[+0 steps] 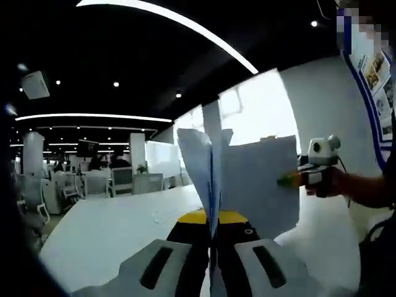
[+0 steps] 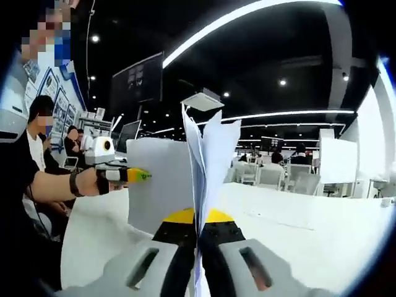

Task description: Organize the stack of printing papers by aligning and flattening the scattered papers on the table

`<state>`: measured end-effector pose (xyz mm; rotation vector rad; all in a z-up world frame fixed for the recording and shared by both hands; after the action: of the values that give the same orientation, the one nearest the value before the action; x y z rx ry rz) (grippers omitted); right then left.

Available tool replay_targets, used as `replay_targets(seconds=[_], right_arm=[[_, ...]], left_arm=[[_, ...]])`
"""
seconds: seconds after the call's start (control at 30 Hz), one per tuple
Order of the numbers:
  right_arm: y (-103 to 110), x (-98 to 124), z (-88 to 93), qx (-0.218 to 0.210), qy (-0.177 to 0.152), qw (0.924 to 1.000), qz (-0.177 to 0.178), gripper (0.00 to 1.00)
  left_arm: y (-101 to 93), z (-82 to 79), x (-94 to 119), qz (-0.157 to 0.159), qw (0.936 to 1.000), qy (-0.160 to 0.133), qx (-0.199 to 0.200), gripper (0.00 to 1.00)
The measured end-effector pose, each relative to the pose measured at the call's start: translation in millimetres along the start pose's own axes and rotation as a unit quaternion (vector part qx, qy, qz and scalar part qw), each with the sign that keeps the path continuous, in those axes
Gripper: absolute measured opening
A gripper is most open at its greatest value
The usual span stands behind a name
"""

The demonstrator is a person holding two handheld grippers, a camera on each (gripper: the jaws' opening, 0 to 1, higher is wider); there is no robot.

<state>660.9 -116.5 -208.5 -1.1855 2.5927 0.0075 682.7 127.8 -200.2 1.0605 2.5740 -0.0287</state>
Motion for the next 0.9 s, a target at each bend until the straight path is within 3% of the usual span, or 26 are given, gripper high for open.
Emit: replay_targets(seconds=[0.03, 0.1, 0.23, 0.33, 0.47, 0.67, 0.9], right_arm=[[0, 0, 1.5, 0.000, -0.001, 1.0000, 0.000, 0.00], [-2, 4, 22.3, -0.023, 0.040, 0.9989, 0.008, 0.00], [-8, 10, 39.5, -0.022, 0.057, 0.9978, 0.027, 0.07], [-9, 10, 36.6, -0.044, 0.055, 0.9972, 0.026, 0.09], [-13, 12, 28.2, -0.032, 0.049, 0.9977, 0.035, 0.13], [-17, 13, 24.0, -0.065, 0.042, 0.9962, 0.040, 0.07], [-13, 14, 25.3, -0.071, 0.040, 0.9960, 0.037, 0.00]], left_arm=[[0.7, 3.0, 0, -0.002, 1.0000, 0.002, -0.004, 0.07], [3.3, 19.0, 4, -0.015, 0.9990, 0.041, 0.002, 0.10], [0.7, 31.9, 7, -0.013, 0.9984, 0.056, 0.004, 0.15], [-0.1, 30.2, 8, -0.011, 0.9985, 0.053, 0.000, 0.15], [2.9, 25.9, 9, -0.015, 0.9983, 0.053, -0.016, 0.16], [-1.1, 27.3, 7, -0.004, 0.9986, 0.051, 0.012, 0.07], [-9.0, 27.9, 5, 0.004, 0.9987, 0.049, -0.008, 0.06]])
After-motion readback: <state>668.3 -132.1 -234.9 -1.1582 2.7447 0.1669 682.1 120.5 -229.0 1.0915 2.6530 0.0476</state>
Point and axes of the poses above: the point that each gripper's makers call its tool centre point, and the gripper's own axes: x roughly backward along the fingers, y roughly to its left, z roughly out of its underside, the point moved 5 cm from there along x, roughly backward along the fingers, and after that the axes turned 12 degrees about -y, right-handed, at the moved point
